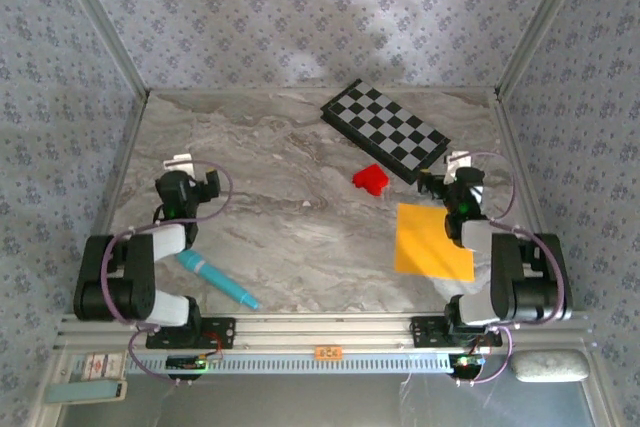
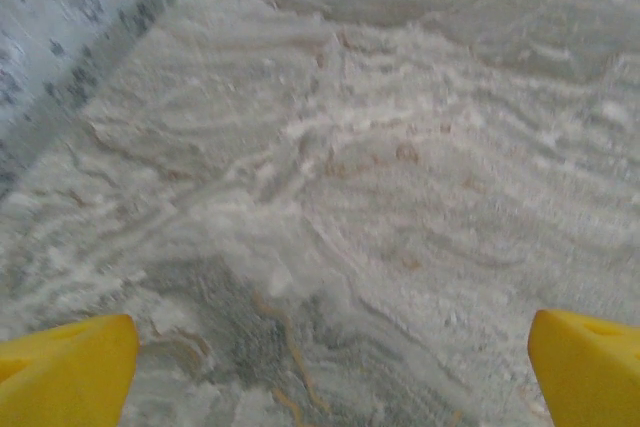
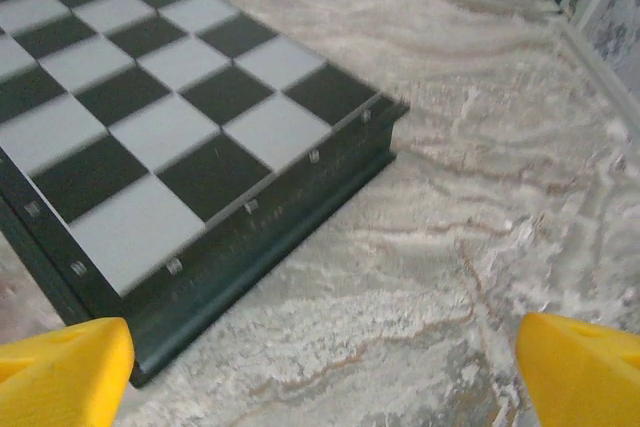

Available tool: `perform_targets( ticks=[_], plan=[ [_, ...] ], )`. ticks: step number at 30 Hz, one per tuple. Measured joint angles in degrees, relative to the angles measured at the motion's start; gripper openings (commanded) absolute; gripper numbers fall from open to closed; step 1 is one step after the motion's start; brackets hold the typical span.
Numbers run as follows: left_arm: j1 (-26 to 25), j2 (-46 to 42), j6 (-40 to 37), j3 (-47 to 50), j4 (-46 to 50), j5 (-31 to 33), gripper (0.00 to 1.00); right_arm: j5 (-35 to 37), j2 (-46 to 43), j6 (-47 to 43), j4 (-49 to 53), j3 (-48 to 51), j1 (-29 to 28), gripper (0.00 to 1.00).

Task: Fold a paper plane with a square sheet of paper (pick it up from the middle)
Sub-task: Move the square sheet of paper to the center of the table.

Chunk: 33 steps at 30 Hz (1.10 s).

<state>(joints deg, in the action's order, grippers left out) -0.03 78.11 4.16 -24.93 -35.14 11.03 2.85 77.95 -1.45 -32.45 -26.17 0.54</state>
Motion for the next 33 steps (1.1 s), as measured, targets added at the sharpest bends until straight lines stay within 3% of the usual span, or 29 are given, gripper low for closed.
perform_targets(
  ticks=[7, 15, 23, 33],
  plan=[
    [-0.1, -11.1, 8.4, -9.3, 16.4, -1.0, 1.0, 1.5, -7.8, 12.0, 24.8, -16.2, -1.2, 1.0],
    [-0.1, -13.0, 19.6, -18.1, 32.5, -11.8, 1.0, -4.8, -8.4, 27.0, 47.8, -22.0, -1.7, 1.0],
    [-0.5, -8.5, 22.9, -18.3, 35.6, -20.3, 1.0, -11.8, -9.8, 39.8, 56.8, -16.4, -1.6, 1.0],
    [-2.4, -5.5, 24.0, -18.3, 35.6, -22.6, 1.0, -12.0, -6.2, 47.8, 60.8, -12.3, -6.4, 0.99]
  ],
)
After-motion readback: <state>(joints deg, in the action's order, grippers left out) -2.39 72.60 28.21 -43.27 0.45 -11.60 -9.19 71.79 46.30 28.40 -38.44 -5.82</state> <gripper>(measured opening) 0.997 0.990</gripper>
